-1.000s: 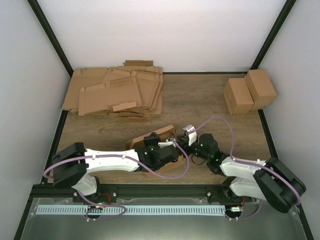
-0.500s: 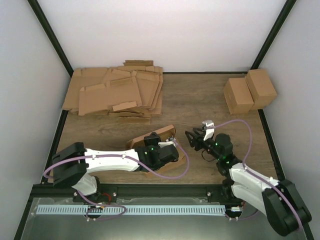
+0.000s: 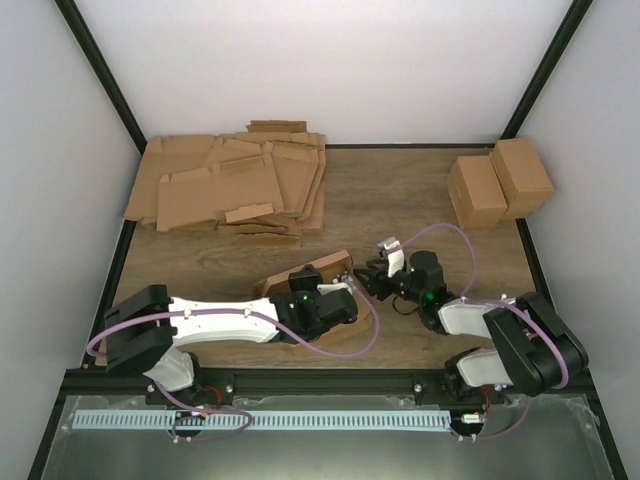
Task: Fold the paper box
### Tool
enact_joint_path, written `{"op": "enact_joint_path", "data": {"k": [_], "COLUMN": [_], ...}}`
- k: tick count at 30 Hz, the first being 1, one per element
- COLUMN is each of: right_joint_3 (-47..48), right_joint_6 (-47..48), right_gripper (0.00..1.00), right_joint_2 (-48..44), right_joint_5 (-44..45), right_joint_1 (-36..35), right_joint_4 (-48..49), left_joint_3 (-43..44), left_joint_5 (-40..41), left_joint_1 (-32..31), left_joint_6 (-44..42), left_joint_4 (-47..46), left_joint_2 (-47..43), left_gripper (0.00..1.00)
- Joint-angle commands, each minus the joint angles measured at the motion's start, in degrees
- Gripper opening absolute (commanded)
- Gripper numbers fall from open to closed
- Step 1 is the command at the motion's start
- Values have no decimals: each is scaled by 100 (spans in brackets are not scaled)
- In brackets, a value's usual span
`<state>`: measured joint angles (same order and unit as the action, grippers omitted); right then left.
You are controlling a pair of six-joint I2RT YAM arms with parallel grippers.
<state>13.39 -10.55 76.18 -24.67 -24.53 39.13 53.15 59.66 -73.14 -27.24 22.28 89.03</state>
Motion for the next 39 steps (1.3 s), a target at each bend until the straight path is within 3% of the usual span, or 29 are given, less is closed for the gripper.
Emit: {"op": "enact_joint_path", "data": {"k": [1, 24, 39], "right_joint_3": [375, 688, 655], "right_joint_6": [556, 859, 805], "right_gripper": [53, 56, 57], "right_joint_2": [189, 710, 918], "right_joint_5": [-171, -502, -763], "right_joint_1": [-330, -552, -464], "right_joint_4": [463, 918, 1052], "left_joint_3": [39, -522, -686], "left_joint_5": [-394, -573, 276], "left_joint_1": [15, 452, 393], "left_joint_6": [-50, -837, -1230], "left_joint_4": [-5, -752, -1322], "left_joint_2": [40, -236, 382], "left_gripper": [4, 4, 4]}}
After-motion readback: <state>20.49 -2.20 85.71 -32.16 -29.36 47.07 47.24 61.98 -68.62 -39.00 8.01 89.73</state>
